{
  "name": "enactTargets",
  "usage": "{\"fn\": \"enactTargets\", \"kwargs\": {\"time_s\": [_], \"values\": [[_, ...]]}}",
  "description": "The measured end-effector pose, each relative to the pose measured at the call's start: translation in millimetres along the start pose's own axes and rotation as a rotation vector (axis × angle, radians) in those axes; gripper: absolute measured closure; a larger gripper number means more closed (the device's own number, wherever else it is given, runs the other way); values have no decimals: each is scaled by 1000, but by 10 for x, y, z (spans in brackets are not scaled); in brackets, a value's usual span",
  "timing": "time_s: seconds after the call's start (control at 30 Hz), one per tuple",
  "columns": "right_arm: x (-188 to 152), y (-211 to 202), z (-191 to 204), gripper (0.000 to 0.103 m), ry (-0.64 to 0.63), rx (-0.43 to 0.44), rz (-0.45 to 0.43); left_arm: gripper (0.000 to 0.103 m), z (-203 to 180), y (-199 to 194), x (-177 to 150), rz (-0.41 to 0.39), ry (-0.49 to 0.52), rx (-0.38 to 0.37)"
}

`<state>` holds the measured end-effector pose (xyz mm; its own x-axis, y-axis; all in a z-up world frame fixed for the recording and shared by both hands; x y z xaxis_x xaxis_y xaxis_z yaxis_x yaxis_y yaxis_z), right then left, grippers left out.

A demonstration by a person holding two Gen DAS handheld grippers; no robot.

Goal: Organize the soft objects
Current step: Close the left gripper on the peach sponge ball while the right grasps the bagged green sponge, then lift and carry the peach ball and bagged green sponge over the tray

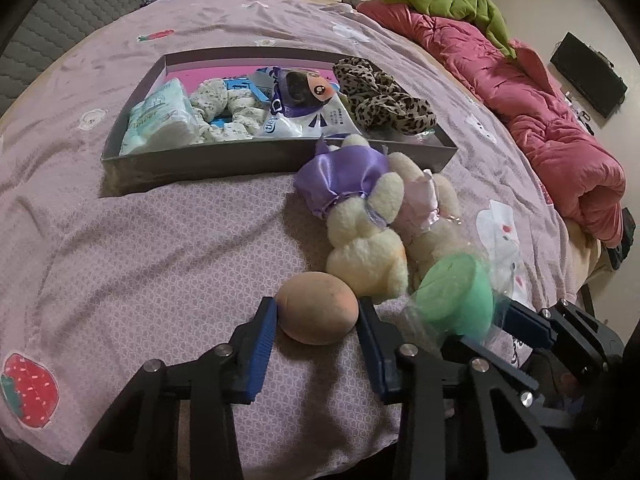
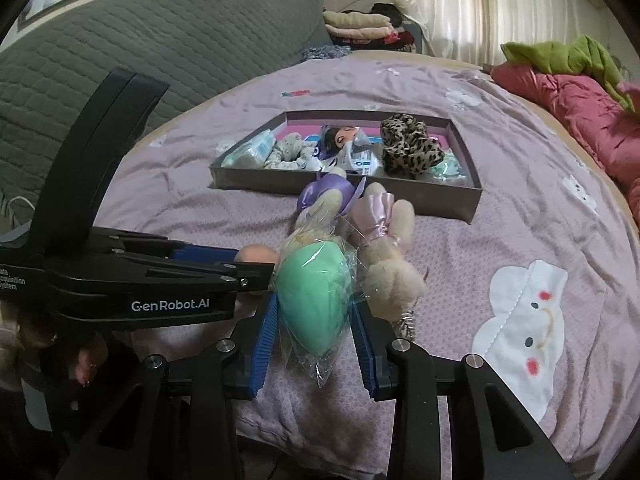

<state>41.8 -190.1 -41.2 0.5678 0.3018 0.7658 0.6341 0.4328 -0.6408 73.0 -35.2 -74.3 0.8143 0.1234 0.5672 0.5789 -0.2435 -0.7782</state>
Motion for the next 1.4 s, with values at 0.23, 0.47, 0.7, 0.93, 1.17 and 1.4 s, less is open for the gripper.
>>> {"fn": "enactTargets", "kwargs": {"time_s": [0.23, 0.47, 0.7, 0.93, 1.17, 1.4], "values": [[16, -49, -65, 65, 32, -3, -11, 64, 116, -8, 4, -13, -54, -56], [28, -67, -81, 65, 39, -9, -22, 65, 95, -104, 29, -41, -49, -65], [66, -116, -84, 65, 40, -8, -53, 65, 91, -245, 99, -78, -56, -64], [125, -186, -37, 65, 20, -1, -96, 65, 56, -382, 153, -114, -42, -54], [205, -240, -84, 65, 38, -4, -133, 65, 54, -546, 309, -176, -37, -30], [342, -241, -170, 65, 70, -20, -169, 65, 44, -579, 425, -211, -28, -5]]}}
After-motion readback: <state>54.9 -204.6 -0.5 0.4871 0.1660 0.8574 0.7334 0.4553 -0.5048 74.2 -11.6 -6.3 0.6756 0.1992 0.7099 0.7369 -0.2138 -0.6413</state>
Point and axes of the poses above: each gripper's, at about its wrist camera, not at the fingertips, and y roughly the way its jaws point, z to its left, x to its top, the point moved 3 cm from there along y, roughly the way its jaws point, and after that the axes turned 9 degrees about -z, right-handed, at the moved point
